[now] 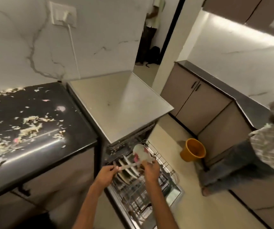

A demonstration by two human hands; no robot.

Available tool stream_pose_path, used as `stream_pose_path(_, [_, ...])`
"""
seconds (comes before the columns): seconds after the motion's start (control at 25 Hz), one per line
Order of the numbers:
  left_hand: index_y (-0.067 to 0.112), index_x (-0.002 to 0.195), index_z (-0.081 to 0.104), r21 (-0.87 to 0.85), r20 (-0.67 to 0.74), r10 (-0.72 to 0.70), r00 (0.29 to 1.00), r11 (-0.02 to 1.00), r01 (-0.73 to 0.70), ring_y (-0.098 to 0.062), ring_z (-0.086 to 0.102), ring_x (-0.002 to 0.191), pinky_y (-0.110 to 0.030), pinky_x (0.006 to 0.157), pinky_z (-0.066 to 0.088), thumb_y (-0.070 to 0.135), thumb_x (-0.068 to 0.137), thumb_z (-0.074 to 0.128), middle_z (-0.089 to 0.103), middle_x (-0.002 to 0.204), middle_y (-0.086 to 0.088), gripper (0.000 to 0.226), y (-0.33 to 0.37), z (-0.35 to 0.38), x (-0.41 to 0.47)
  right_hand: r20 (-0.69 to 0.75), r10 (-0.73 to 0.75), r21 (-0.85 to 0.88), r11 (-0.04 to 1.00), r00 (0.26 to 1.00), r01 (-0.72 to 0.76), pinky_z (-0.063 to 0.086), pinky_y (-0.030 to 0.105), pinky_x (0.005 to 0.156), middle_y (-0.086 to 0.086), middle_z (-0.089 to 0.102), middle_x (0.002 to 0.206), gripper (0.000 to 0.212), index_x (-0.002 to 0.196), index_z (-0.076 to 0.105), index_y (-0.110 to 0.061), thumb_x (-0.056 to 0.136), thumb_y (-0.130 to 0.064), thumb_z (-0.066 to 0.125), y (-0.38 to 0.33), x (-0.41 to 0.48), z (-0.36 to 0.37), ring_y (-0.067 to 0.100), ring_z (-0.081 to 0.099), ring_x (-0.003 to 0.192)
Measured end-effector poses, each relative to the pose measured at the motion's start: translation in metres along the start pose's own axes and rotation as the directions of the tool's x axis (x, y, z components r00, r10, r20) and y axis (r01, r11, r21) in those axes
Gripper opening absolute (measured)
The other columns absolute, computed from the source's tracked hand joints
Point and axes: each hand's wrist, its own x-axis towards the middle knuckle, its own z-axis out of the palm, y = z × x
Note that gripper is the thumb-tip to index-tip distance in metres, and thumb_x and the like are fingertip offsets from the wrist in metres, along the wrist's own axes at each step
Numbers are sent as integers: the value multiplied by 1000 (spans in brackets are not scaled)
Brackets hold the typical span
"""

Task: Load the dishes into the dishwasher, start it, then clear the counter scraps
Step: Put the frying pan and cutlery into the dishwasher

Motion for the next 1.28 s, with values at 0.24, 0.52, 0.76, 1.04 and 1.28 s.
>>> stream_pose_path(0.24, [-1,76,71,-85,-58,-146,988,986,141,-14,42,48,-26,51,34,9,94,65,55,58,-10,21,-35,127,2,-90,186,31,983,978,-184,58,41,66,21,69,81,12,104,66,3,95,-2,61,46,52,-139,29,64,64])
stream_pose_path(0.52, [-1,78,69,-239,-125,-368,921,912,332,-7,38,36,-16,34,29,17,93,68,50,56,-8,24,-69,268,-28,-30,249,-156,955,968,-251,59,36,62,18,70,73,14,87,70,4,93,-7,65,62,125,-281,25,63,63])
stream_pose_path(0.76, [-12,89,70,-348,-194,-499,844,840,417,-13,40,49,-14,33,31,16,92,69,56,64,-9,28,-101,326,-31,38,343,-245,914,939,-324,56,35,60,20,69,79,14,89,66,3,97,-8,60,85,170,-315,25,60,62])
stream_pose_path(1.04, [8,73,70,-337,-239,-471,849,860,382,-10,44,44,-17,38,31,18,94,66,63,57,3,24,-164,378,86,80,297,-289,920,952,-263,57,25,55,18,65,72,15,80,67,2,93,-1,62,131,305,-304,22,61,62])
stream_pose_path(1.28, [18,85,75,-239,-398,-297,868,947,215,0,64,58,-14,53,49,13,93,66,74,70,6,13,-232,424,176,340,273,-269,945,900,-186,58,25,57,14,67,78,8,95,65,2,90,8,63,204,429,-292,15,65,62])
